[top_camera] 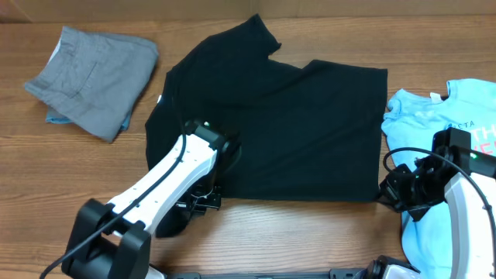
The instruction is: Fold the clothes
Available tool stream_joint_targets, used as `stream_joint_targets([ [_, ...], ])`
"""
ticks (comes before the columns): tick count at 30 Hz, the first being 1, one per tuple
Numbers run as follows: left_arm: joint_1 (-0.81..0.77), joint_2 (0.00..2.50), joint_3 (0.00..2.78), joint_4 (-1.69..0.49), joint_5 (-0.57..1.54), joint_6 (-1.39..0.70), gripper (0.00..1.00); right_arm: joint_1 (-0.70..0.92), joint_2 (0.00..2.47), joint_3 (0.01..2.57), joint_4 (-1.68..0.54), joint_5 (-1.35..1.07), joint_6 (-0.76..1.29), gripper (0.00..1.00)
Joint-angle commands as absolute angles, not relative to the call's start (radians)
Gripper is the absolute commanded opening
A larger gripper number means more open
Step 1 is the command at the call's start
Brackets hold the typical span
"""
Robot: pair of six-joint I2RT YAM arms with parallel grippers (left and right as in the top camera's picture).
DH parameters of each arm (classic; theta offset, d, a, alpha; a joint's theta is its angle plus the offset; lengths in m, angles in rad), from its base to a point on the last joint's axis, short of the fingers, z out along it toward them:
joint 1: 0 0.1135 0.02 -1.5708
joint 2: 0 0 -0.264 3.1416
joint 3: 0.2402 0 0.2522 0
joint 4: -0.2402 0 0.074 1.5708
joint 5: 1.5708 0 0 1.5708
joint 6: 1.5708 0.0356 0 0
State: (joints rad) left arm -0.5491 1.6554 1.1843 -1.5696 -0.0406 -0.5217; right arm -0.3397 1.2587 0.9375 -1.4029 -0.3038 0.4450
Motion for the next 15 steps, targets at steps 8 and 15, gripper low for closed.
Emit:
stream_joint_targets([
  [8,-0.543,1.634,1.264,-1.625,-0.120,-0.526,0.04,-0.342,1.241,0.971,-1.418,-0.278,0.397,0.04],
  [15,-0.543,1.634,1.265,-1.466,-0.194,-0.435,0.04,-0.342,1.244,0.971,-1.262,-0.289,0.450,0.04],
])
